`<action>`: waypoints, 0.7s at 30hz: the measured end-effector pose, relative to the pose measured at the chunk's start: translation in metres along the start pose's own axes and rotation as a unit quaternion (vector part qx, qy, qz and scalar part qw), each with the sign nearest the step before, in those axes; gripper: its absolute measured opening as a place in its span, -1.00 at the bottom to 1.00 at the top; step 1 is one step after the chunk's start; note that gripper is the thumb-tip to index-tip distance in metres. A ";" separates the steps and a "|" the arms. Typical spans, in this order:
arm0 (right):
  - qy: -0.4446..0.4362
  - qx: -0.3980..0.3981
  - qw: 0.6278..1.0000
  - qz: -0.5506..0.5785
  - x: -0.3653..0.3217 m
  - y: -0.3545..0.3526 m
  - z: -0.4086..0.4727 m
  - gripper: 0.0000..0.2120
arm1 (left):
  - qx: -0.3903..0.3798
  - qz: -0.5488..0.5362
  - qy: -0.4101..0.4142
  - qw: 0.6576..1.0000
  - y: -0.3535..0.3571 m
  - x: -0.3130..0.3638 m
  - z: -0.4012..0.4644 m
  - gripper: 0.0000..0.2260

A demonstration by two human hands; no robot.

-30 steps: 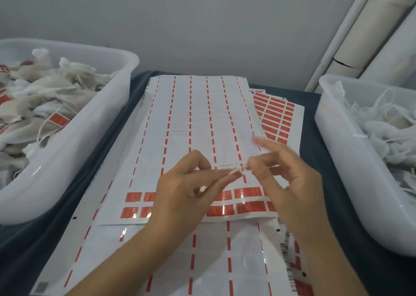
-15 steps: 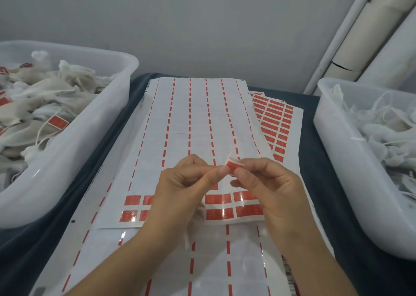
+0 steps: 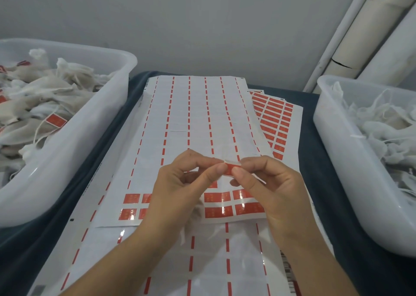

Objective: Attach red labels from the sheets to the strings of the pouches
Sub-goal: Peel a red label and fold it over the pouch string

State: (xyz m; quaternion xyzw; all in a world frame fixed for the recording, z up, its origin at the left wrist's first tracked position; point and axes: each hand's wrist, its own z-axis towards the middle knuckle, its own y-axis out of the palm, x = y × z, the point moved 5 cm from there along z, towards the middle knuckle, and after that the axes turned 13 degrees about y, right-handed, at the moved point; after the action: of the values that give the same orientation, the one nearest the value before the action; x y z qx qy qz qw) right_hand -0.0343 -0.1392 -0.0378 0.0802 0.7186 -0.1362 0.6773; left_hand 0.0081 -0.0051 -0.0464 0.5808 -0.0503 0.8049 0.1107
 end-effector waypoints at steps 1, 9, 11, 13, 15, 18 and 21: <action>-0.001 -0.001 1.000 0.000 0.000 0.000 0.000 -0.86 | 0.002 -0.003 -0.006 1.000 0.000 0.000 0.000 -0.81; -0.002 -0.002 1.000 0.003 0.000 0.001 0.000 -0.87 | 0.010 -0.013 -0.046 0.999 0.001 0.002 -0.002 -0.81; -0.008 -0.004 1.000 0.002 0.001 0.002 0.000 -0.88 | 0.005 -0.020 -0.060 0.998 0.003 0.004 -0.003 -0.83; -0.012 0.000 1.000 0.000 0.002 0.004 0.000 -0.88 | 0.006 -0.033 -0.069 0.997 0.003 0.004 -0.003 -0.82; -0.015 0.010 1.000 -0.004 0.005 0.005 0.001 -0.88 | 0.006 -0.032 -0.069 0.997 0.003 0.001 -0.004 -0.81; -0.020 0.029 0.999 -0.007 0.007 0.006 0.000 -0.88 | 0.008 -0.027 -0.041 0.999 0.004 0.000 -0.004 -0.81; -0.022 0.030 0.999 -0.001 0.009 0.010 -0.002 -0.86 | 0.005 0.040 0.008 0.999 0.004 -0.003 -0.003 -0.81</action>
State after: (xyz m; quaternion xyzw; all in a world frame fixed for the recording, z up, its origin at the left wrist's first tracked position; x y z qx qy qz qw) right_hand -0.0334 -0.1298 -0.0474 0.0968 0.6989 -0.1597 0.6904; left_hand 0.0054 -0.0084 -0.0504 0.5723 -0.0686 0.8136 0.0760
